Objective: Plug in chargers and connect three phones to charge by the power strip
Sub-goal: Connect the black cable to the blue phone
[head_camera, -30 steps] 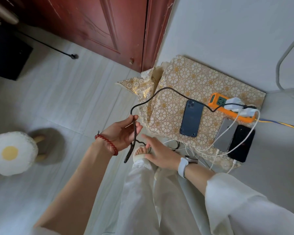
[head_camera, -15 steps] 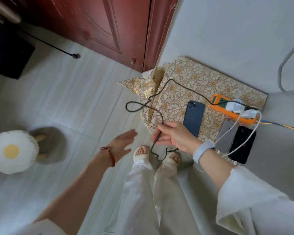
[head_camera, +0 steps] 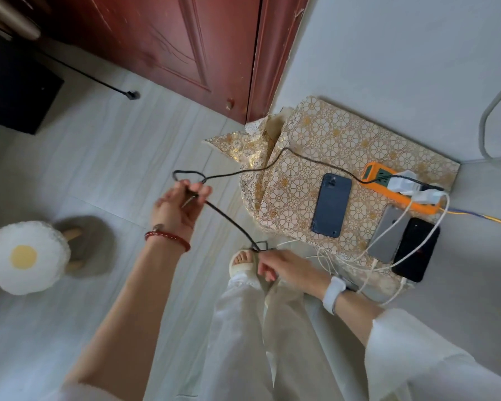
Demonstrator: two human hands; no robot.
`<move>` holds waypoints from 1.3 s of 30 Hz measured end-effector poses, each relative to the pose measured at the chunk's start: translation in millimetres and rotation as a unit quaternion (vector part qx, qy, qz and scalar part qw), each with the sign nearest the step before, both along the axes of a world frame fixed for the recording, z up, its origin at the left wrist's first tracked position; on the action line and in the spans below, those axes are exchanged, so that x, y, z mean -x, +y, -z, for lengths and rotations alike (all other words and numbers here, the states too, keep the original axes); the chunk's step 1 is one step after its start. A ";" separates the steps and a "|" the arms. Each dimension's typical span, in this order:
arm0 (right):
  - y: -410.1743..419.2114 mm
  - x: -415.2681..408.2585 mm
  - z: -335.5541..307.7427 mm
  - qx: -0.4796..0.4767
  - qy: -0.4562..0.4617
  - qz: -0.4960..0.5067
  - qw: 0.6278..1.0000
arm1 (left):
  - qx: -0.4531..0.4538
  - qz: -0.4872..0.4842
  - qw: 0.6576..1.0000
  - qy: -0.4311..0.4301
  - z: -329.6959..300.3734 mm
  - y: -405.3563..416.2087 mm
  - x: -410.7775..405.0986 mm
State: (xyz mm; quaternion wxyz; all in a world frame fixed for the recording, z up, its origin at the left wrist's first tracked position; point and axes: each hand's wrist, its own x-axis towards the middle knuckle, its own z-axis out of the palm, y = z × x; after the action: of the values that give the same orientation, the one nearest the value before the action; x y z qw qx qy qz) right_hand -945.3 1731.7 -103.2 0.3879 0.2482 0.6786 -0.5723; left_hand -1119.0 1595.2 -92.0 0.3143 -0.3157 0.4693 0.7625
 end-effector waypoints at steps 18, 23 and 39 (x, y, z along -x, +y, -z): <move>65.7 48.2 -21.6 0.113 0.038 0.467 0.876 | 0.183 0.457 0.857 0.153 12.1 25.8 -59.7; 22.0 15.3 2.6 0.097 -0.266 0.384 0.879 | -0.031 0.184 0.982 -0.002 -3.6 18.6 -41.8; -0.8 4.1 0.1 0.202 -0.162 0.661 0.704 | 0.391 0.278 0.864 -0.154 51.7 -54.7 -37.8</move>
State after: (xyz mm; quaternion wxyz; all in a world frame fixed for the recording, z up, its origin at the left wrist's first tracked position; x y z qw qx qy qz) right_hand -949.4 1730.9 -103.2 0.0547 0.6381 0.1351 -0.7560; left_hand -1081.1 1540.5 -143.7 0.4324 -0.3824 0.7430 0.3388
